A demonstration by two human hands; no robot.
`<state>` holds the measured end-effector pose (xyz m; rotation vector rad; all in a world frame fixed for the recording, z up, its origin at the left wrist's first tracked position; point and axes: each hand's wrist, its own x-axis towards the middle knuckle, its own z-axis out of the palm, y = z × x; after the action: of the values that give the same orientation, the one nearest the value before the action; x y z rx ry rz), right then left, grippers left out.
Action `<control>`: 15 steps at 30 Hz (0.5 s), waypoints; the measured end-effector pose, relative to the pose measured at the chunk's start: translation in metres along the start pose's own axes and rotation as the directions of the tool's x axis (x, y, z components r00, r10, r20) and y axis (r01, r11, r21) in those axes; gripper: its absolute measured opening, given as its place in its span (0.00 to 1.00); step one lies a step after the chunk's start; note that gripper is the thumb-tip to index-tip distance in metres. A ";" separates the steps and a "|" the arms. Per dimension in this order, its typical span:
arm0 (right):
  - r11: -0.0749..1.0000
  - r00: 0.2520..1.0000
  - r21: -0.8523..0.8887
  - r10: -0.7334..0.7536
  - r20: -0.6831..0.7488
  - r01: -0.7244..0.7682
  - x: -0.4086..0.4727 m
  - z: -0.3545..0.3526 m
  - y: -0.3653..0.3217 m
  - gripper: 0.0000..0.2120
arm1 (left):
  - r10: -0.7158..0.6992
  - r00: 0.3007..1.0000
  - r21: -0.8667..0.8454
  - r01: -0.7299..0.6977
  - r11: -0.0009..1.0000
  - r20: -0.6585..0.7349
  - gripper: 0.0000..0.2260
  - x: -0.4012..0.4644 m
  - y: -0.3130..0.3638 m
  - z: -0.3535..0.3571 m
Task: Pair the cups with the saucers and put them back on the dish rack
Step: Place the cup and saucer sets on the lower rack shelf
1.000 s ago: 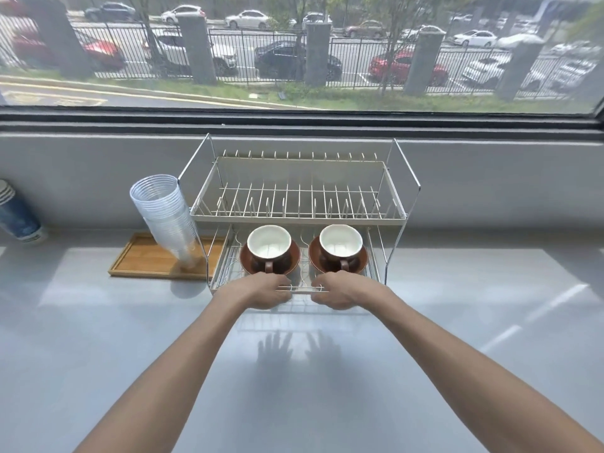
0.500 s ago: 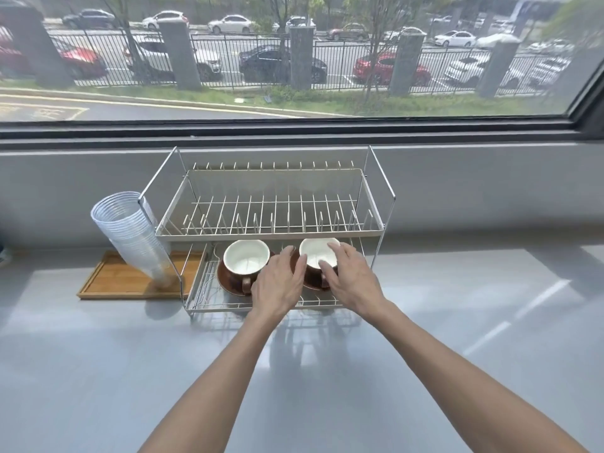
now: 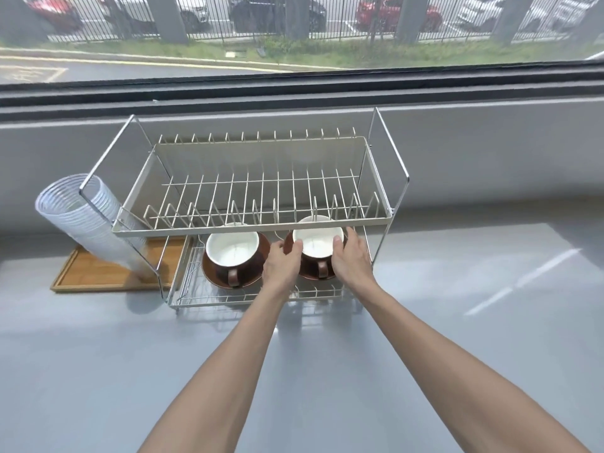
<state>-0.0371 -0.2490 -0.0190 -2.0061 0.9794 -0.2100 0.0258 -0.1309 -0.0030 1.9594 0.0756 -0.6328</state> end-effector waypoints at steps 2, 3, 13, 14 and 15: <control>0.999 1.000 0.024 0.025 0.003 -0.025 0.003 0.000 0.003 0.24 | -0.008 1.000 0.004 0.008 1.000 -0.001 0.26 0.005 -0.004 0.001; 0.999 1.000 0.026 0.026 0.006 -0.026 0.004 0.000 0.005 0.23 | -0.014 1.000 0.001 0.014 1.000 0.000 0.26 0.006 -0.005 0.001; 0.997 0.998 0.056 0.056 0.030 -0.057 -0.003 -0.001 0.008 0.22 | 0.026 1.000 0.043 -0.026 0.999 0.006 0.23 0.003 -0.011 -0.003; 0.998 0.998 0.041 0.051 0.036 -0.053 -0.004 -0.002 0.008 0.23 | 0.027 0.999 0.077 -0.029 0.997 0.026 0.24 0.001 -0.010 -0.007; 0.999 0.998 0.015 0.044 0.044 -0.045 -0.005 -0.004 0.008 0.23 | 0.022 0.998 0.130 -0.030 0.991 0.060 0.24 -0.001 -0.009 -0.011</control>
<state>-0.0468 -0.2502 -0.0213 -1.9642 0.9905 -0.1493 0.0266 -0.1172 -0.0064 2.0625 -0.0282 -0.6924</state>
